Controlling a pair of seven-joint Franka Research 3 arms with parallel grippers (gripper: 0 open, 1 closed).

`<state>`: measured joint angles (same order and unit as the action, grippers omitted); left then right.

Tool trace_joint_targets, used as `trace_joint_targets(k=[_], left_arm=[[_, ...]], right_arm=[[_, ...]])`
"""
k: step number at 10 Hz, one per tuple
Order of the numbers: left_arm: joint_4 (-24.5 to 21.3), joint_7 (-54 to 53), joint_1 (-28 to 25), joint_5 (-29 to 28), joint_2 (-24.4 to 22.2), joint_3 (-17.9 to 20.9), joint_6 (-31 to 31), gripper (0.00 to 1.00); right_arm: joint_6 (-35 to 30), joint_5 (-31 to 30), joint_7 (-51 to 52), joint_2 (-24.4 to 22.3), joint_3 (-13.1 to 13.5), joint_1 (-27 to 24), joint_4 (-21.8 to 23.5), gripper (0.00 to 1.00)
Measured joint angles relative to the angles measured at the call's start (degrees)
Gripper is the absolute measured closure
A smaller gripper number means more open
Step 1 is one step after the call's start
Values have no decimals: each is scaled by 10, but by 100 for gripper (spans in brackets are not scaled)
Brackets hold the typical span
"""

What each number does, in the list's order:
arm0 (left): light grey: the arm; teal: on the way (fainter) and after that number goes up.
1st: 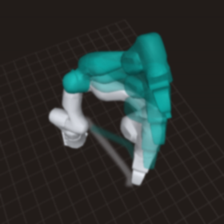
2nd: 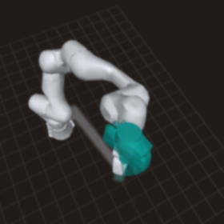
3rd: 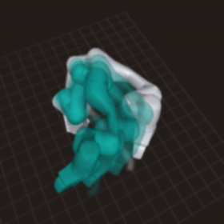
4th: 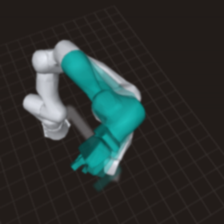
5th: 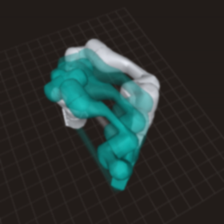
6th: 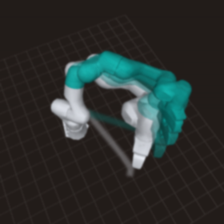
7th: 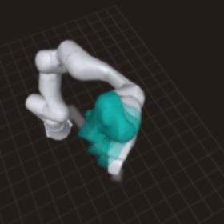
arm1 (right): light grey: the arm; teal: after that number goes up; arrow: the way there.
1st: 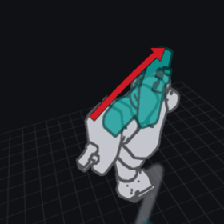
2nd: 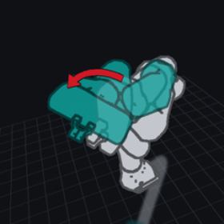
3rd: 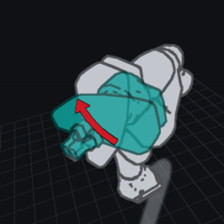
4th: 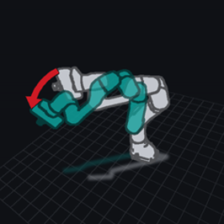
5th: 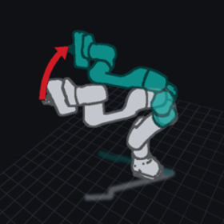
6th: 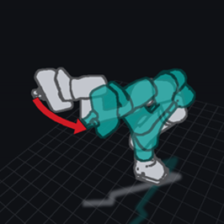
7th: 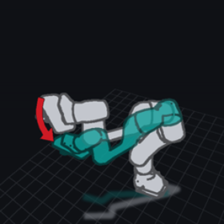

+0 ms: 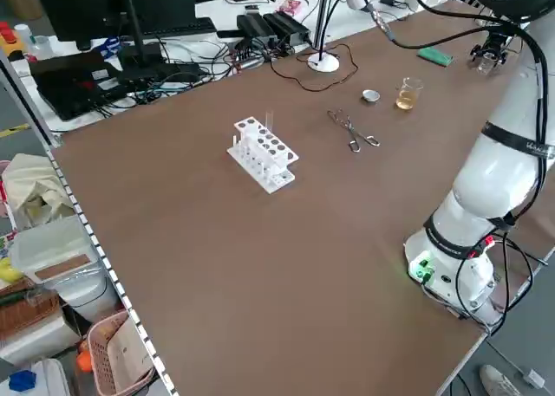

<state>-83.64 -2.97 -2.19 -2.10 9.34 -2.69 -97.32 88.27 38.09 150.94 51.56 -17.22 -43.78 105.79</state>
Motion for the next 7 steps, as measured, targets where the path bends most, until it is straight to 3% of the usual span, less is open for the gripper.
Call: trace_joint_targets(k=[7], left_arm=[[0, 0, 0, 0, 0, 0, 0, 0]], right_arm=[[-49, 0, -34, -9, 13, -2, -26, 0]])
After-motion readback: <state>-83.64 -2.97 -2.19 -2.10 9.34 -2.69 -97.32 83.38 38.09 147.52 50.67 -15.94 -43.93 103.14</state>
